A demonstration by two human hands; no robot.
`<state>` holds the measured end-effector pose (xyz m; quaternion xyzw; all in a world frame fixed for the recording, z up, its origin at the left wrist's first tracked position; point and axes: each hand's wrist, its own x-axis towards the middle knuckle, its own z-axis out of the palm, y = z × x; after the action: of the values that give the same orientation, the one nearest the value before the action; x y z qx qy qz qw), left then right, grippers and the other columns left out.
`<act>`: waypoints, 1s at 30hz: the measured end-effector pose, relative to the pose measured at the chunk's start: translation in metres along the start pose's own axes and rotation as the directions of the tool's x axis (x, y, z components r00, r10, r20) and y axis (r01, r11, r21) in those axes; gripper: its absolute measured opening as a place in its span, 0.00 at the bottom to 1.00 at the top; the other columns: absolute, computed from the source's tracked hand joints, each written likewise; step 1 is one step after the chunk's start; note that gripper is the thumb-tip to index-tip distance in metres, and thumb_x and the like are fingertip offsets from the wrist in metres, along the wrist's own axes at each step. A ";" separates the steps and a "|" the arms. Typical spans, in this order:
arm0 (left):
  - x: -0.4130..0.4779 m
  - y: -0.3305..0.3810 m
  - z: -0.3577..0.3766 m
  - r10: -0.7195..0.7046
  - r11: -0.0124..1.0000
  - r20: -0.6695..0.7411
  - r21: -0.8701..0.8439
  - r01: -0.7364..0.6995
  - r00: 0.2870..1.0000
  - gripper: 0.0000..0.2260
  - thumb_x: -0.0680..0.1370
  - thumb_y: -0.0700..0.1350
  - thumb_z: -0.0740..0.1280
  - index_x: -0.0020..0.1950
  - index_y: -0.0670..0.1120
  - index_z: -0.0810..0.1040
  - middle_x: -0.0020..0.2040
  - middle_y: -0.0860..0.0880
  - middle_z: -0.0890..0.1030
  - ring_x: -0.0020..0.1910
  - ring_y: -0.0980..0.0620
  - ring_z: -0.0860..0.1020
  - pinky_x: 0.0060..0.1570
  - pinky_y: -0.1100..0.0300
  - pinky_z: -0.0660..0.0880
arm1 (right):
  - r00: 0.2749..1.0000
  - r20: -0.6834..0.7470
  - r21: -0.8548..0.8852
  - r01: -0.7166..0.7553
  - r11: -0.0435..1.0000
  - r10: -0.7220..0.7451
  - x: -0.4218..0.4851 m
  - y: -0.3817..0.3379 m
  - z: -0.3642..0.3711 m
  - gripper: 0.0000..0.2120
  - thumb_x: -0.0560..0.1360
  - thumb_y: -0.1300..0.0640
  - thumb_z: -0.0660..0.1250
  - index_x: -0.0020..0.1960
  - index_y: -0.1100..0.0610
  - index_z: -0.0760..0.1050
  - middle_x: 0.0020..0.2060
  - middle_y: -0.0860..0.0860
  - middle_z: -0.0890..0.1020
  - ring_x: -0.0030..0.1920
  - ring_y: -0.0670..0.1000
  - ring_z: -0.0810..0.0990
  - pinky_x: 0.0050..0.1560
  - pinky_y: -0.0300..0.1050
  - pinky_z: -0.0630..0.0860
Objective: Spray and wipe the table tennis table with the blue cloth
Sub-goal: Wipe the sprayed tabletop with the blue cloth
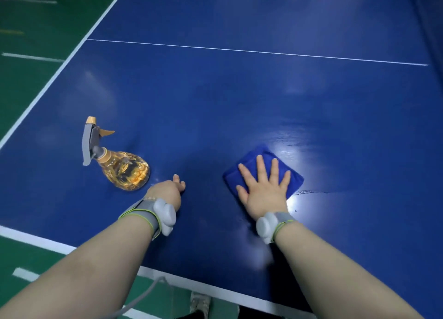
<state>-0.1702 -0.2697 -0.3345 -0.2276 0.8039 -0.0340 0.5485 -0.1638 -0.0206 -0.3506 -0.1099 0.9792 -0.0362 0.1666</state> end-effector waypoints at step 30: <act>-0.050 -0.081 0.052 0.496 0.867 -0.377 0.264 -0.422 0.782 0.27 0.78 0.35 0.57 0.77 0.47 0.56 0.79 0.47 0.46 0.78 0.49 0.50 0.75 0.51 0.48 | 0.998 -0.004 0.066 -0.058 0.996 0.059 -0.071 -0.148 0.038 0.29 0.79 0.36 0.51 0.78 0.36 0.46 0.79 0.51 0.39 0.77 0.64 0.34 0.69 0.71 0.33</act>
<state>-0.0825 -0.3116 -0.2869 0.0353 0.9305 -0.0153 0.3643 -0.0552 -0.1499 -0.3481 -0.0756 0.9808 -0.0637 0.1681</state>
